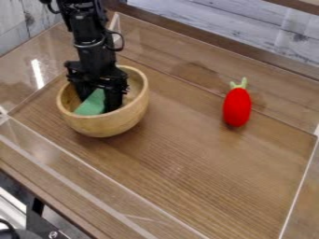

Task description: Remove the green object from the brown bowl and put it on the table

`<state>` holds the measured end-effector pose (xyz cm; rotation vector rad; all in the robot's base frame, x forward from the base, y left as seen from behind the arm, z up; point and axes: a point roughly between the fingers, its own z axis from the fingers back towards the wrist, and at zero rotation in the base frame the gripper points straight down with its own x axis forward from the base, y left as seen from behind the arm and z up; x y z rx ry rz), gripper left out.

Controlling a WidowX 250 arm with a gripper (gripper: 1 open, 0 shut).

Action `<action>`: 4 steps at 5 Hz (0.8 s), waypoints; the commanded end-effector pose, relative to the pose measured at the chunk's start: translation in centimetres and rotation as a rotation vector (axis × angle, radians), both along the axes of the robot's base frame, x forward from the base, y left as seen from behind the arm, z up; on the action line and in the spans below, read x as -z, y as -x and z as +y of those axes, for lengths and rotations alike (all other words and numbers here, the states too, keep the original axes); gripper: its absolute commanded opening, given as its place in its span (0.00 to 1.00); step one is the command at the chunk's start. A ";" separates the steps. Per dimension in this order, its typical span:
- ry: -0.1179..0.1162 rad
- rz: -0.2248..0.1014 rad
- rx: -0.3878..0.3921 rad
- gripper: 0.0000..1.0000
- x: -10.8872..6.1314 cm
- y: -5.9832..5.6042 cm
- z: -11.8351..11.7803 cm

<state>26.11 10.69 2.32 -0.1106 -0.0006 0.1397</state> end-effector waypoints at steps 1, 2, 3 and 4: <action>0.006 -0.016 -0.004 0.00 0.5 -0.1 -1.4; -0.002 -0.049 0.035 0.00 -1.3 -0.5 -2.0; -0.007 -0.081 0.070 0.00 -3.2 -0.9 -2.6; -0.021 -0.106 -0.011 0.00 -5.8 -1.1 -1.9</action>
